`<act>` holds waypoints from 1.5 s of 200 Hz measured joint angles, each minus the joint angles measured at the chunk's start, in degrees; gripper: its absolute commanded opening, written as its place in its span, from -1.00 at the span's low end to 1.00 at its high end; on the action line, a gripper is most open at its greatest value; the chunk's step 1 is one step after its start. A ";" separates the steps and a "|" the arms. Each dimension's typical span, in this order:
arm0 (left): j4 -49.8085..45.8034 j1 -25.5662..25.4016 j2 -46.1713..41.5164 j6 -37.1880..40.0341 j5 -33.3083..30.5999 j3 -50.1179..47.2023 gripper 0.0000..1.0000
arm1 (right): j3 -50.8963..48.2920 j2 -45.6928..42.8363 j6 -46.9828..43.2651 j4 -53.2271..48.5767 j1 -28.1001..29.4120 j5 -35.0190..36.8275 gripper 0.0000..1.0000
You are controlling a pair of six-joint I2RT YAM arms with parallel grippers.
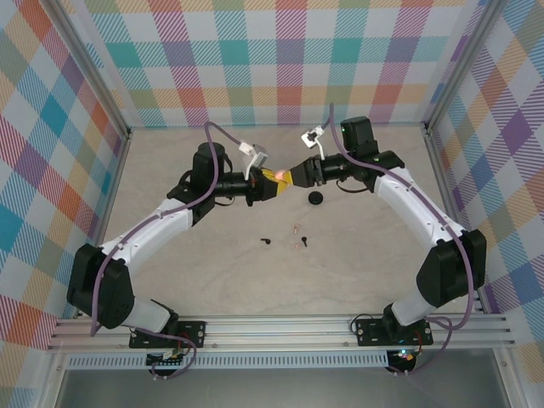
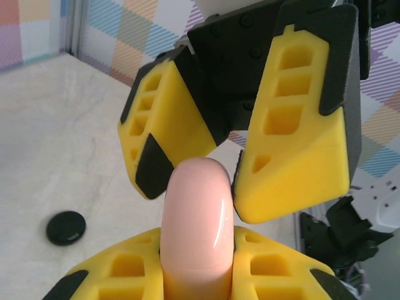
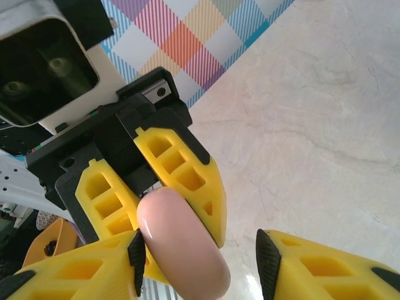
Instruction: Insert wireless bluetooth earbuds into charging case
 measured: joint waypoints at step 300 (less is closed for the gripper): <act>6.95 -0.37 -1.22 8.96 0.31 -4.59 -0.83 | -4.00 -10.60 2.34 -2.64 -0.92 24.70 0.25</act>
